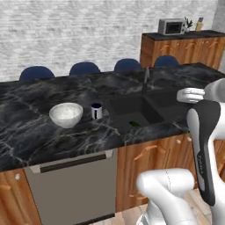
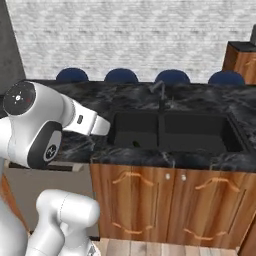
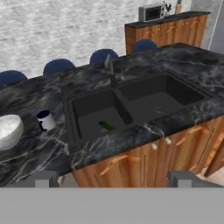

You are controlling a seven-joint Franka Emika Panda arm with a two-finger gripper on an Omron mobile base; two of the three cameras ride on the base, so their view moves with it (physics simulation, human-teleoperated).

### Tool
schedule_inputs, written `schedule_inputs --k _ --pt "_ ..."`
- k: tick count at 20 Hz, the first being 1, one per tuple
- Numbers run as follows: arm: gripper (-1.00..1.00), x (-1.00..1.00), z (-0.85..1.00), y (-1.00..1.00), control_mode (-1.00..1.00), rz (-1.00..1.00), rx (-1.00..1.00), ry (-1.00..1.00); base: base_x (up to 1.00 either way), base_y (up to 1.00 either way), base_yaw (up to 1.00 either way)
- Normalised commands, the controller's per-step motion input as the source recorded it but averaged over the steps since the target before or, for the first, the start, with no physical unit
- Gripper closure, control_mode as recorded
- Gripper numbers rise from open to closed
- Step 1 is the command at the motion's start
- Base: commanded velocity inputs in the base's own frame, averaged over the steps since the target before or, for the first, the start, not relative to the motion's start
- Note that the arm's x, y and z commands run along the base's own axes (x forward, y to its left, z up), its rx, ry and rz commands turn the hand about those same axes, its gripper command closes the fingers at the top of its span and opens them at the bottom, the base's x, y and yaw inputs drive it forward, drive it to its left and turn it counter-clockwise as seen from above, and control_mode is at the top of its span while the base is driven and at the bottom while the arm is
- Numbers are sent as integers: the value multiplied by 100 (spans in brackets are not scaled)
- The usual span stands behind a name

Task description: Clear the mugs and bowl far away from the sink.

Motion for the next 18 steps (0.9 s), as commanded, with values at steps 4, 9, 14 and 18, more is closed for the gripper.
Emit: schedule_inputs --k 4,9,14,18 --pt "-100 0 0 0 100 0 0 0 10 100 -26" --pt "-100 0 0 0 100 0 0 0 40 88 5" --pt "-100 0 0 0 100 0 0 0 77 11 27" --pt "-100 0 0 0 100 0 0 0 70 1 7"
